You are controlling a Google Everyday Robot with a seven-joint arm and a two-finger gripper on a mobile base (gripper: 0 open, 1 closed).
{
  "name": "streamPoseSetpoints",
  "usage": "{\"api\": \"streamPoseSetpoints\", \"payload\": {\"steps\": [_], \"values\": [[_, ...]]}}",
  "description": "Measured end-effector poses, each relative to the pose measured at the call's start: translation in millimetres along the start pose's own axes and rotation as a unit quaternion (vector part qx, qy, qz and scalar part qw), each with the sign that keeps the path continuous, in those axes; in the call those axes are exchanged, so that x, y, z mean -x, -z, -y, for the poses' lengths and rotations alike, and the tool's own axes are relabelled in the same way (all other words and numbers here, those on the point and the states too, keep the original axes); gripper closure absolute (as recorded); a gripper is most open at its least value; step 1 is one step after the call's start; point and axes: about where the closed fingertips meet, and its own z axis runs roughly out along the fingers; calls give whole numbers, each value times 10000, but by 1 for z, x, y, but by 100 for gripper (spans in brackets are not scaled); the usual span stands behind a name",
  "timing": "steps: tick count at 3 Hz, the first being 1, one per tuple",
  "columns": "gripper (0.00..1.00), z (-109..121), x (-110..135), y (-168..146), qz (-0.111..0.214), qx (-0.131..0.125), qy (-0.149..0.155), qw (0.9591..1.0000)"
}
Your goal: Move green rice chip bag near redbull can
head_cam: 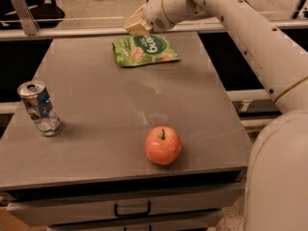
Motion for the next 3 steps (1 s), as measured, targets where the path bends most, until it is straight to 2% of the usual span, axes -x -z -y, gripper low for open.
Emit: {"api": "streamPoseSetpoints", "payload": {"steps": [1, 3], "values": [[65, -2, 0, -3, 5, 30, 2, 10000], [18, -3, -21, -11, -261, 31, -105, 9996]]}}
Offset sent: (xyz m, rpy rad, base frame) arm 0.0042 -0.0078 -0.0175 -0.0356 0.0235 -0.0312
